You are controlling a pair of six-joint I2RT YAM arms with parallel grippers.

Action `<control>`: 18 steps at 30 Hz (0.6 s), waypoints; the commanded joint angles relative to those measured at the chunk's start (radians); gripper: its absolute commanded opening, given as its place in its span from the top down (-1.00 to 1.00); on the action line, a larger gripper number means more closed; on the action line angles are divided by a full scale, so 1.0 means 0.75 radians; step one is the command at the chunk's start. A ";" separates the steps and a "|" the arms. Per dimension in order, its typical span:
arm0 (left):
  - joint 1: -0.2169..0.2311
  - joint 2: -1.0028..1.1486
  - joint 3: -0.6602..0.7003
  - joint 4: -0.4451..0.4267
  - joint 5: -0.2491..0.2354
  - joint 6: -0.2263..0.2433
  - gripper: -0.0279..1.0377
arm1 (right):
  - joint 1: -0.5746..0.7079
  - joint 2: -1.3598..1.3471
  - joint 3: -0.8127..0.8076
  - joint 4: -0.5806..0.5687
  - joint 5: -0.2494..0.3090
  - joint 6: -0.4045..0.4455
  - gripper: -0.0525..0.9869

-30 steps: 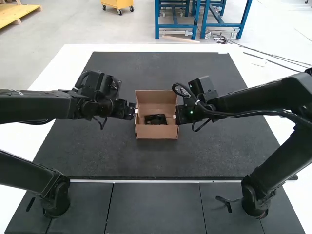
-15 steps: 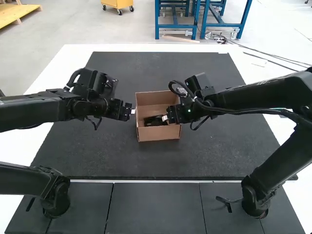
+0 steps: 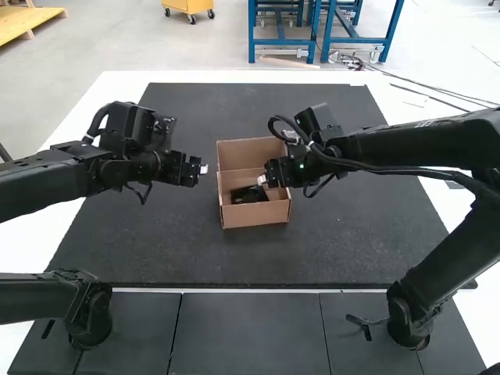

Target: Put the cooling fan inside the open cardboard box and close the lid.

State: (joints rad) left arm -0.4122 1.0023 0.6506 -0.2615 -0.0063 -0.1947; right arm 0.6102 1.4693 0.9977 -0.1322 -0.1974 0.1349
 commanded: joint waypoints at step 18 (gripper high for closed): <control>0.008 -0.013 0.061 0.066 0.012 0.016 -0.86 | 0.031 -0.014 -0.144 0.033 0.318 -0.251 -0.57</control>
State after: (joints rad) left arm -0.4126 1.0023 0.6506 -0.2264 -0.0063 -0.1951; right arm 0.6228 1.4693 0.9051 -0.1131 -0.0448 0.0025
